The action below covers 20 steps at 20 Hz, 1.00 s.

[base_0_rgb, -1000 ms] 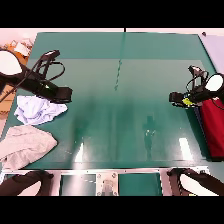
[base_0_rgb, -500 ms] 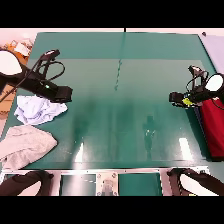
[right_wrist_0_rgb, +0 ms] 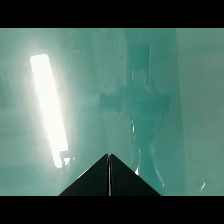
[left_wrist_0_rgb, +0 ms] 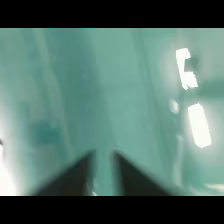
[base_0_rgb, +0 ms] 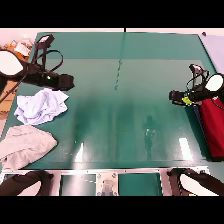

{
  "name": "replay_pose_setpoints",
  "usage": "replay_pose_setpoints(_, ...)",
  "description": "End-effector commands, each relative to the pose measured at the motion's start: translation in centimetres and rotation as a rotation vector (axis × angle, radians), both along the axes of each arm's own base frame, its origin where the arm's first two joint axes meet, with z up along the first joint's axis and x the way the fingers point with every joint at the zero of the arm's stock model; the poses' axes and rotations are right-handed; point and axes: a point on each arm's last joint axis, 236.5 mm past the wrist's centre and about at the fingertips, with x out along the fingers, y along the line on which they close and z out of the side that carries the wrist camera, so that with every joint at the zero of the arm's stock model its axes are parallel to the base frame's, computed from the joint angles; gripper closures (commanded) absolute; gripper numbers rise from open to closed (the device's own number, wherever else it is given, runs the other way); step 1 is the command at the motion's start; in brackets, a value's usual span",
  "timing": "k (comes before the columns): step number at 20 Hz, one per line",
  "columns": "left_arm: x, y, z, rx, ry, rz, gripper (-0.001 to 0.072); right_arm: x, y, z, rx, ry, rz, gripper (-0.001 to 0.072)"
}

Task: Fold the shirts.

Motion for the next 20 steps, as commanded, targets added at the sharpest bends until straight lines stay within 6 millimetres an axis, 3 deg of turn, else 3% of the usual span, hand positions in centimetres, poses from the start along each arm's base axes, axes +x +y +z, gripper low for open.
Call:
replay_pose_setpoints(1,2.0,5.6,-1.3,0.26,-0.067,0.05,0.0009,0.9,0.0,0.3,0.002,-0.042,-0.004,0.07)
replay_pose_setpoints(3,2.5,11.3,-2.7,0.479,-0.053,0.12,0.0008,1.2,0.5,0.4,0.026,-0.053,-0.008,0.07)
replay_pose_setpoints(5,2.2,15.6,-5.1,0.534,0.027,0.203,0.0007,1.2,0.5,0.2,0.026,-0.049,-0.008,0.0698)
replay_pose_setpoints(6,2.0,17.8,-6.9,0.539,0.081,0.246,-0.0013,1.2,0.5,0.1,0.027,-0.046,-0.008,0.0641)
replay_pose_setpoints(7,1.7,19.7,-8.6,0.541,0.131,0.286,-0.0013,1.1,0.5,0.0,0.026,-0.041,-0.008,0.0513)
replay_pose_setpoints(8,1.3,21.5,-10.7,0.526,0.186,0.331,-0.0013,1.1,0.5,-0.2,0.027,-0.038,-0.008,0.048)
replay_pose_setpoints(10,-0.1,23.1,-15.2,0.454,0.314,0.387,-0.0013,1.1,0.5,-0.4,0.027,-0.032,-0.009,0.0481)
replay_pose_setpoints(12,-1.5,22.6,-19.3,0.39,0.419,0.361,-0.0013,1.1,0.5,-0.6,0.027,-0.026,-0.009,0.0481)
replay_pose_setpoints(15,-1.5,22.5,-22.9,0.401,0.465,0.304,0.0005,1.1,0.7,-0.7,0.035,-0.022,-0.01,0.0482)
replay_pose_setpoints(16,-1.2,22.7,-23.2,0.408,0.46,0.303,0.02,1.1,0.7,-0.7,0.035,-0.022,-0.01,0.0483)
replay_pose_setpoints(17,-0.9,22.8,-22.9,0.409,0.456,0.303,0.0652,1.1,0.7,-0.7,0.035,-0.022,-0.01,0.0514)
replay_pose_setpoints(18,-0.6,22.8,-22.2,0.409,0.456,0.303,0.0683,1.1,0.7,-0.7,0.035,-0.022,-0.01,0.0589)
replay_pose_setpoints(20,0.3,22.3,-19.6,0.383,0.45,0.313,0.0683,1.1,0.7,-0.7,0.035,-0.022,-0.009,0.0657)
